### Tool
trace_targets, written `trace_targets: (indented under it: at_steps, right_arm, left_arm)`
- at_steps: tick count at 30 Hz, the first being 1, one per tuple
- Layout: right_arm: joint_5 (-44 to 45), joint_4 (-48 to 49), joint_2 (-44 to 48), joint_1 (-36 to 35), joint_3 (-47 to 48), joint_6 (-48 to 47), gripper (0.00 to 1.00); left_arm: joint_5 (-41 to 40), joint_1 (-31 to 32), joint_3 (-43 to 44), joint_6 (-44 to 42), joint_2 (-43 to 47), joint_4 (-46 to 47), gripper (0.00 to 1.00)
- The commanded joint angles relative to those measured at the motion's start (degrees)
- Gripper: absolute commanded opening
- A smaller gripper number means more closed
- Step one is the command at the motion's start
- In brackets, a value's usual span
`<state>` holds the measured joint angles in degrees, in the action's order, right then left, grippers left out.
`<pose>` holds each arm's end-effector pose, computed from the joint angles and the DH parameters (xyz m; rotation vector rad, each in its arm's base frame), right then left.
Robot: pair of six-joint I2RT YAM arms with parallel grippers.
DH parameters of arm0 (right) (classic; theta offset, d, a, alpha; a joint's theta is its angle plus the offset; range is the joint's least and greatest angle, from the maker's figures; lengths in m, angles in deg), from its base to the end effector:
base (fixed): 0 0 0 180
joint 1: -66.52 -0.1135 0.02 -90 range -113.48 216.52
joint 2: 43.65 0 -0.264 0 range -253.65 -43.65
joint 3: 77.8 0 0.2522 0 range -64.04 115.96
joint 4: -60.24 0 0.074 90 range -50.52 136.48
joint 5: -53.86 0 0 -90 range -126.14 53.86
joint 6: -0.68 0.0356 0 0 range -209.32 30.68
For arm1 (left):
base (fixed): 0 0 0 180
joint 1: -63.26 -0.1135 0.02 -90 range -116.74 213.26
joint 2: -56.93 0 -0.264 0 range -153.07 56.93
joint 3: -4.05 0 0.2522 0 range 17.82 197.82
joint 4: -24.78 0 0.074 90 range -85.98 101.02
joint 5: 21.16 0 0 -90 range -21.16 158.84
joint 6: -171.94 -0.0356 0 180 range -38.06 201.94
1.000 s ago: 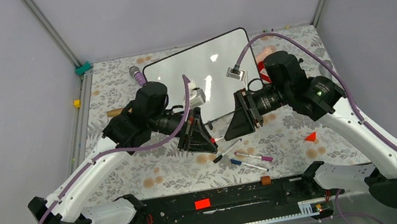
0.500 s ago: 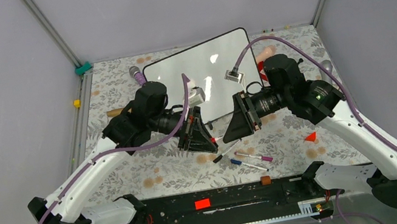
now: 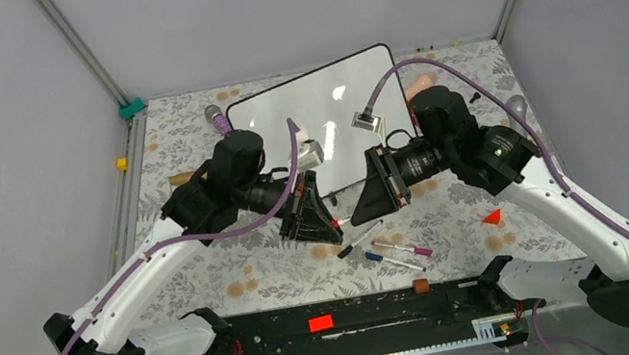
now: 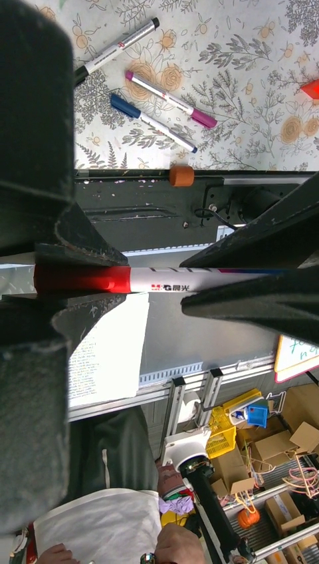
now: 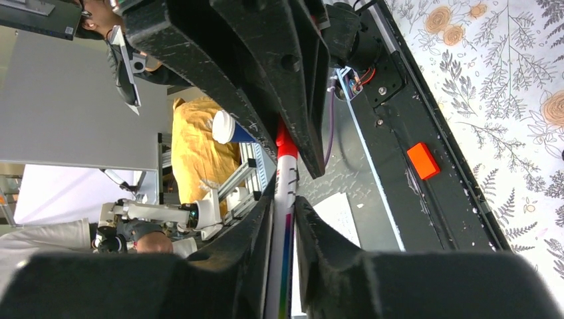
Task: Write a sentence on the whiteboard
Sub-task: Open the pen cap from the whiteboard marker, then place the pen cap at the center of the board.
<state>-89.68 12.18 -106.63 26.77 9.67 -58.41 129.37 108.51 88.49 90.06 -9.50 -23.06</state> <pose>0.1484 0.1606 0.4152 -0.8573 2.0495 1.6669 0.1425 -0.1878 0.3879 1.3411 1.7641 -1.6407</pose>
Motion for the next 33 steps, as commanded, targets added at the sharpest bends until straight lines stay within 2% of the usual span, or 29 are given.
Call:
trace_targets:
  at_steps: [1,4,5,8,13,20,27,30,33]
  right_arm:
    - [-0.63,3.07,-1.12,-1.21,1.71,0.58,0.19]
    - [-0.06,3.03,-1.56,-1.22,1.87,1.03,0.01]
    - [0.15,3.00,-1.49,-1.25,1.73,1.09,0.00]
    - [0.76,1.54,-0.97,-1.17,1.39,0.01,0.00]
    - [1.40,-6.33,0.36,0.15,1.56,-4.88,0.00]
    - [-1.64,-12.82,5.93,11.55,-0.77,-9.34,0.00]
    - [-0.98,-14.34,6.11,12.32,-2.57,-9.83,0.00]
    - [1.45,-14.50,6.23,12.32,-2.48,-9.45,0.00]
    - [10.30,-17.01,6.36,12.38,-1.85,-9.51,0.00]
  left_arm:
    - [1.52,0.15,0.68,-2.26,-0.13,1.59,0.00]
    - [1.40,0.11,0.79,-2.96,-0.04,1.06,0.00]
    - [1.20,0.05,0.78,-3.20,-0.08,0.85,0.00]
    - [0.83,-0.60,0.22,-3.91,0.23,0.32,0.00]
    - [-0.73,-3.70,-2.35,-6.68,2.43,-1.09,0.00]
    - [-2.22,-7.63,-11.45,-7.77,6.99,0.17,0.00]
    - [-4.88,-8.81,-14.35,-7.77,9.15,0.48,0.00]
    - [-7.42,-8.81,-15.23,-5.44,8.80,2.33,0.00]
    - [-12.71,-8.85,-16.86,-0.43,8.11,5.72,0.00]
